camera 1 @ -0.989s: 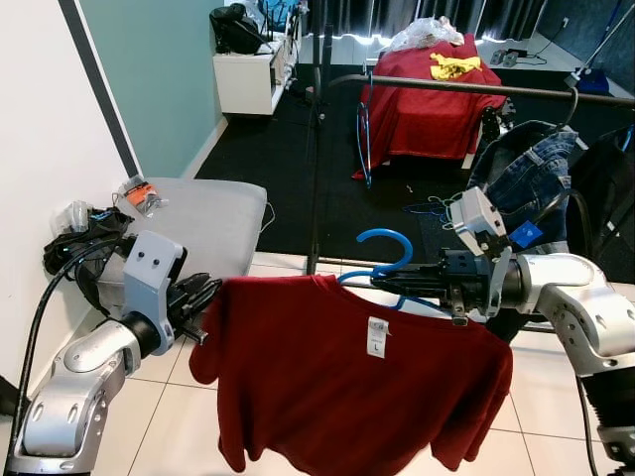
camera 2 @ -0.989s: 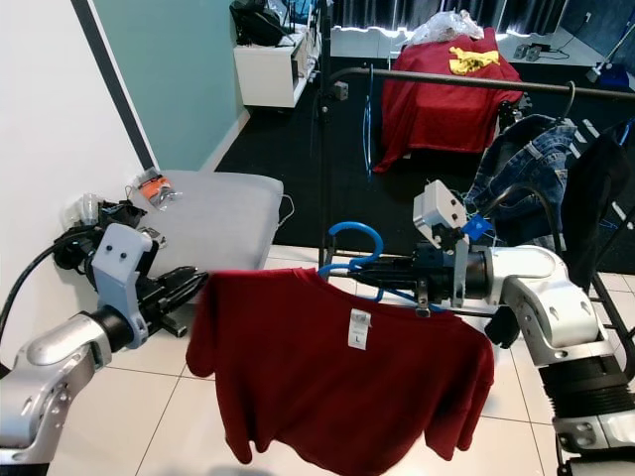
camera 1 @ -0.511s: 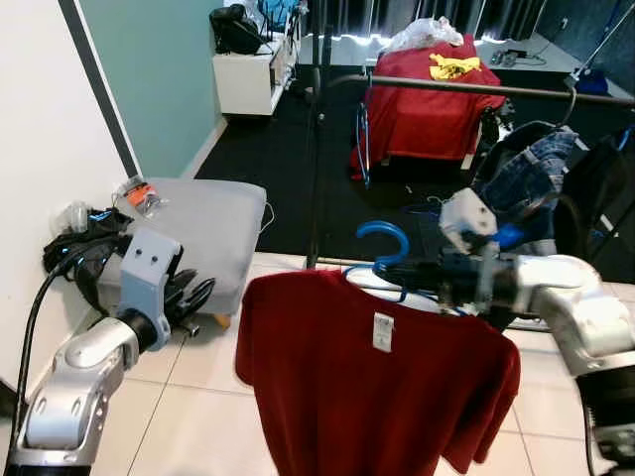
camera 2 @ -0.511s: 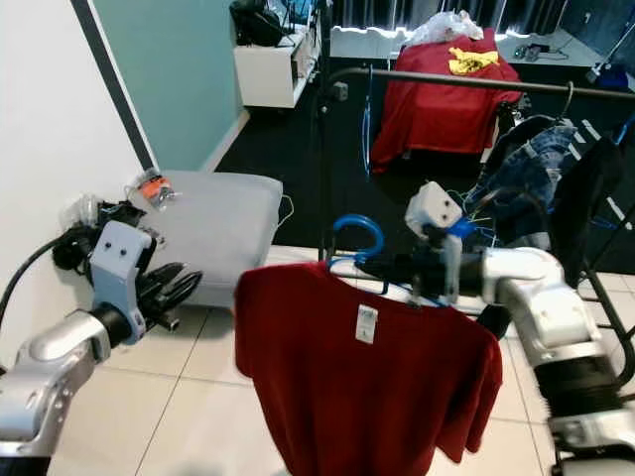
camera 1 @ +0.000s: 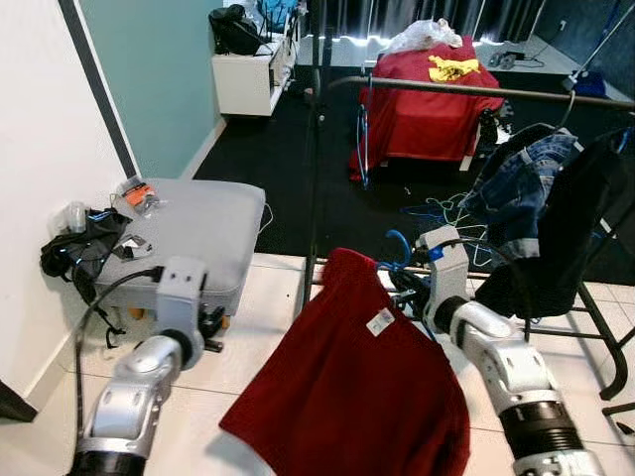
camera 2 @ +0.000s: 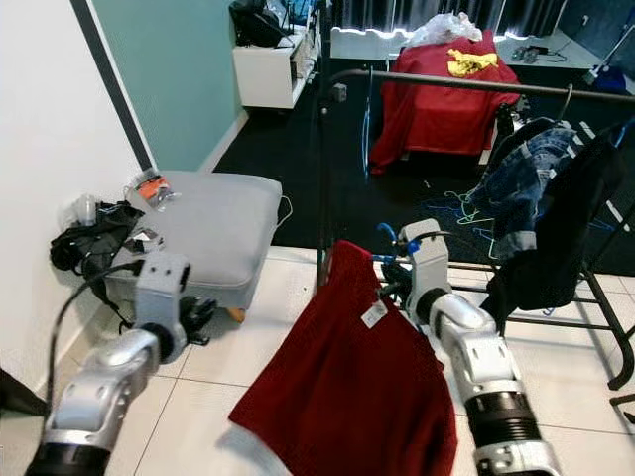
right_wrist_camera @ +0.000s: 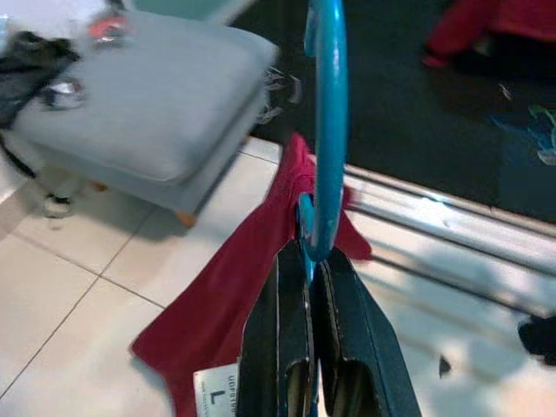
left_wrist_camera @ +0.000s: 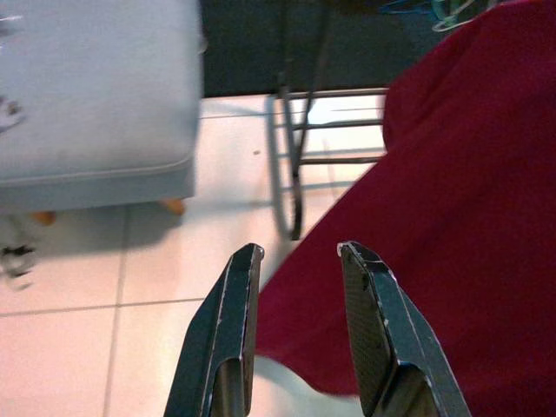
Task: Hang hanger
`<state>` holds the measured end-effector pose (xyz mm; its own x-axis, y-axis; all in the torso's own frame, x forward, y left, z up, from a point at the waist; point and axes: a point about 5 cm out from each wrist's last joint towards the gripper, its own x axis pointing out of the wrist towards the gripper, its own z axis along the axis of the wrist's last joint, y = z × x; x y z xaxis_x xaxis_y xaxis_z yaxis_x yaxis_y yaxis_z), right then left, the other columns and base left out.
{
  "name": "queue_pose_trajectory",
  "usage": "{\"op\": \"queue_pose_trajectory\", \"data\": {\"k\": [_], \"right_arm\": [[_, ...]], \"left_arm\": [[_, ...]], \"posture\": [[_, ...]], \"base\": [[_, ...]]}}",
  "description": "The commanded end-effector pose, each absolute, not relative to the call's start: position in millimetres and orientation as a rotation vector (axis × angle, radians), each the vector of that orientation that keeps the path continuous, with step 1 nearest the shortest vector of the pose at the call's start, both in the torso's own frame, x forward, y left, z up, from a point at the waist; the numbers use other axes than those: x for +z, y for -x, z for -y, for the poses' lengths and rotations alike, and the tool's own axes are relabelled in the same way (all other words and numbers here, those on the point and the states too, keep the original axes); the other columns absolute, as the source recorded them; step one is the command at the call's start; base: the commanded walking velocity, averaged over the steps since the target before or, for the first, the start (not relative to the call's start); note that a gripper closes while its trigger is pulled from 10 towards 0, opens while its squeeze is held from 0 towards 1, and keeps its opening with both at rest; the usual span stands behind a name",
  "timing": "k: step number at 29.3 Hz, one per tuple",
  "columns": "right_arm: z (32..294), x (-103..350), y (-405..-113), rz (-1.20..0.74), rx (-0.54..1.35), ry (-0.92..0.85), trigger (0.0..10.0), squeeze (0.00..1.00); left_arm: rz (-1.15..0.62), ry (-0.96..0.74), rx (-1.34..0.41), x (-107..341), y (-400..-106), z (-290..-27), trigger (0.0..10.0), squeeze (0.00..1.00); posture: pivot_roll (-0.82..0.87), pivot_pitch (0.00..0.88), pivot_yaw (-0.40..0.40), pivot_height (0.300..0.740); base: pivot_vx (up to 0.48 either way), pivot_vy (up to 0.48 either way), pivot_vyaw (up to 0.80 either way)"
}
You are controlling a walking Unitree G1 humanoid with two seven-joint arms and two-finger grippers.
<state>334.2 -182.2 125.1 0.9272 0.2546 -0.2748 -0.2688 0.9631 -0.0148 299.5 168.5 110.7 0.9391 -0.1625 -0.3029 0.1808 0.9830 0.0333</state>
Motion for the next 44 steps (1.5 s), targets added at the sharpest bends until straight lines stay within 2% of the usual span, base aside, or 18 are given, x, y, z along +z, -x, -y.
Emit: {"op": "queue_pose_trajectory", "data": {"k": [1,5,9,13,22,27,36,37,39,40,43,44], "right_arm": [[187,127,-335,-0.275,0.233,0.05,10.0,0.0],[194,128,-338,-0.275,0.137,0.011,10.0,0.0],[211,136,-341,-0.224,0.008,-0.043,10.0,0.0],[214,146,-343,-0.167,-0.015,-0.038,10.0,0.0],[218,178,-351,-0.055,-0.037,0.055,10.0,0.0],[228,196,-356,0.009,-0.041,0.028,10.0,0.0],[224,214,-357,0.086,0.031,-0.026,10.0,0.0],[223,215,-357,0.09,0.039,-0.027,10.0,0.0],[222,215,-358,0.093,0.044,-0.027,10.0,0.0],[221,215,-358,0.097,0.046,-0.027,10.0,0.0],[221,215,-358,0.099,0.046,-0.027,10.0,0.0],[222,215,-357,0.103,0.047,-0.029,10.0,0.0]], "left_arm": [[-0.329,-0.054,-0.176,106,-298,-170,10.0,0.0],[-0.311,-0.071,-0.198,107,-299,-164,10.0,0.0],[-0.281,-0.148,-0.196,110,-301,-163,10.0,0.0],[-0.237,-0.151,-0.174,117,-303,-163,10.0,0.0],[-0.146,-0.043,-0.165,140,-305,-158,10.0,0.0],[-0.123,-0.033,-0.19,147,-305,-154,10.0,0.0],[-0.096,0.004,-0.195,153,-306,-149,10.0,0.09],[-0.094,0.008,-0.197,153,-306,-149,10.0,0.15],[-0.093,0.011,-0.199,154,-306,-149,10.0,0.15],[-0.093,0.013,-0.196,154,-306,-149,10.0,0.2],[-0.094,0.014,-0.194,154,-306,-150,10.0,0.2],[-0.095,0.013,-0.194,154,-306,-150,10.0,0.25]], "posture": [[-0.02,0.052,0.004,0.74],[-0.02,0.056,0.009,0.74],[-0.02,0.06,0.009,0.74],[-0.02,0.058,0.015,0.74],[-0.02,0.058,0.01,0.74],[-0.02,0.061,0.007,0.74],[-0.03,0.056,0.009,0.74],[-0.03,0.054,0.008,0.74],[-0.03,0.054,0.008,0.74],[-0.03,0.052,0.008,0.74],[-0.03,0.052,0.008,0.74],[-0.03,0.042,0.007,0.74]], "base": [[0.0,0.0,0.0],[0.0,0.0,0.0],[0.0,0.0,0.0],[0.0,0.0,0.0],[0.0,0.0,0.0],[0.0,0.0,0.0],[0.209,0.0,0.0],[0.315,0.0,0.0],[0.315,0.0,0.0],[0.33,0.0,0.0],[0.33,0.0,0.0],[0.334,0.0,0.0]]}}
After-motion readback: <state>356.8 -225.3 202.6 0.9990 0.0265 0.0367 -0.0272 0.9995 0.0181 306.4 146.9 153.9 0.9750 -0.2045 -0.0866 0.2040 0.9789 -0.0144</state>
